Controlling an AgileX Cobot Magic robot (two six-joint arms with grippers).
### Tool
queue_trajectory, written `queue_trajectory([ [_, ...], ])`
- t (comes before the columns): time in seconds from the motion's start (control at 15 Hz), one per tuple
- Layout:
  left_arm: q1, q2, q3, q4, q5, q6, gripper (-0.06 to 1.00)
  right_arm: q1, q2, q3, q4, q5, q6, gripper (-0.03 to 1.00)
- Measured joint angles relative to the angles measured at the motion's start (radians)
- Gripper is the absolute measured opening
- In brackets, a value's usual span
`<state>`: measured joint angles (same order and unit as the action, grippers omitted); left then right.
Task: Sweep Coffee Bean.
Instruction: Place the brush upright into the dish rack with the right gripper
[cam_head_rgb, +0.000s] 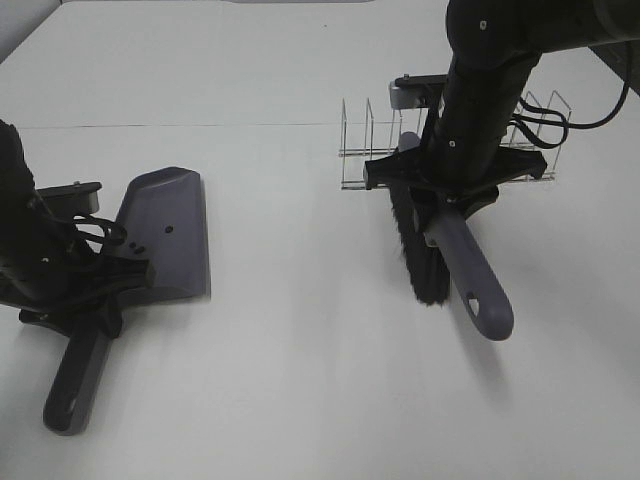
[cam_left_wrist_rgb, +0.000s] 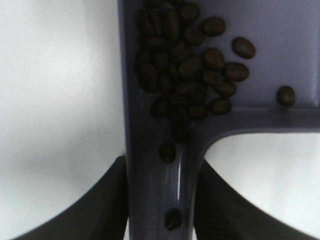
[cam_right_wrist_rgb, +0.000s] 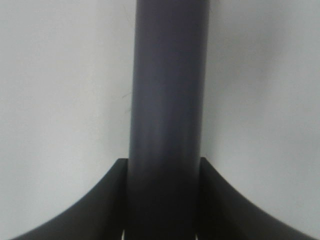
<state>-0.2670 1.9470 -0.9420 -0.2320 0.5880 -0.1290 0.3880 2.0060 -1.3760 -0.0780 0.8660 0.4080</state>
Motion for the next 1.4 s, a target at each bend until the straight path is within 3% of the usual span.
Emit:
queue_trajectory([
  [0.6, 0.000, 0.000, 0.000, 0.001, 0.000, 0.000, 0.33, -0.046, 0.001, -0.038, -0.008, 0.002, -0.022, 0.29],
  [0.93, 0.000, 0.000, 0.000, 0.001, 0.000, 0.000, 0.33, -0.046, 0.022, -0.052, -0.011, -0.082, -0.029, 0.29],
  [1.07, 0.000, 0.000, 0.000, 0.001, 0.000, 0.000, 0.33, -0.048, 0.042, -0.089, -0.012, -0.082, -0.028, 0.29],
  [1.4, 0.000, 0.000, 0.000, 0.001, 0.000, 0.000, 0.33, -0.058, 0.212, -0.354, -0.037, 0.023, -0.043, 0.29],
])
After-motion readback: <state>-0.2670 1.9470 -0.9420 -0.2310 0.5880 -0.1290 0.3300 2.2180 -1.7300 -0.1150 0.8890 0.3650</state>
